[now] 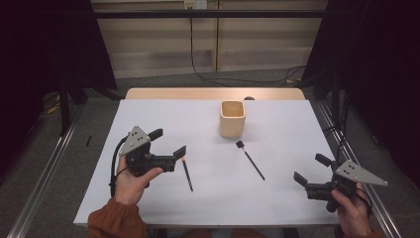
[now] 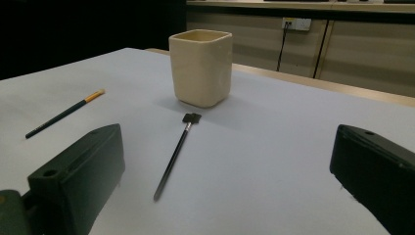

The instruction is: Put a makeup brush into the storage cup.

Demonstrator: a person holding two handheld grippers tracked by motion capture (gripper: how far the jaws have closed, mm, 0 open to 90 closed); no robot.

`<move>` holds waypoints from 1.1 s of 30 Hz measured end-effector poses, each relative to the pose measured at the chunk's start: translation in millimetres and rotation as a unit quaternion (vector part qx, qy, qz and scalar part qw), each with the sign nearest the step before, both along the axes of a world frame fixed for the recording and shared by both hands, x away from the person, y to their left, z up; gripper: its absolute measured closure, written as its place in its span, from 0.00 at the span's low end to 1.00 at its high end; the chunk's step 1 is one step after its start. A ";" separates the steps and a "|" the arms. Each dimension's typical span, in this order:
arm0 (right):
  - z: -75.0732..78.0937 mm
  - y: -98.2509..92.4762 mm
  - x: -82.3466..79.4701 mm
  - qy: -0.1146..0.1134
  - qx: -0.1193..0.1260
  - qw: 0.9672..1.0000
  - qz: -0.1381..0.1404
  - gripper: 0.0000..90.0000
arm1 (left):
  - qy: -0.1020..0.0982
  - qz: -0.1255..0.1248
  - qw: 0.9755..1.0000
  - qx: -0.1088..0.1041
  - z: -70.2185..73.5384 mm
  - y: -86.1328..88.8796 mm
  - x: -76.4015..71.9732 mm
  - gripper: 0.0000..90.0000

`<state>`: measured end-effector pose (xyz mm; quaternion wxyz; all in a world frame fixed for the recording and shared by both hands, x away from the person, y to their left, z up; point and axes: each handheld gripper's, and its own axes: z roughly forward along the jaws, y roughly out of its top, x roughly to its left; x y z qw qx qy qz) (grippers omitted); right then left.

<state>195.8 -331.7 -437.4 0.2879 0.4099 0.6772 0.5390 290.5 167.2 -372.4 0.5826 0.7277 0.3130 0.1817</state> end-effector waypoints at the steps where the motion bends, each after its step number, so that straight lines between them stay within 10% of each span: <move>1: 0.0 -0.1 0.1 0.000 -0.001 1.000 -0.001 0.00 | 0.001 0.000 1.000 0.002 1.0 -0.2 1.4 0.05; 33: 0.4 -1.2 -0.9 0.000 0.004 1.000 -0.004 0.00 | 0.008 0.022 0.999 0.038 25.4 -19.5 45.1 0.05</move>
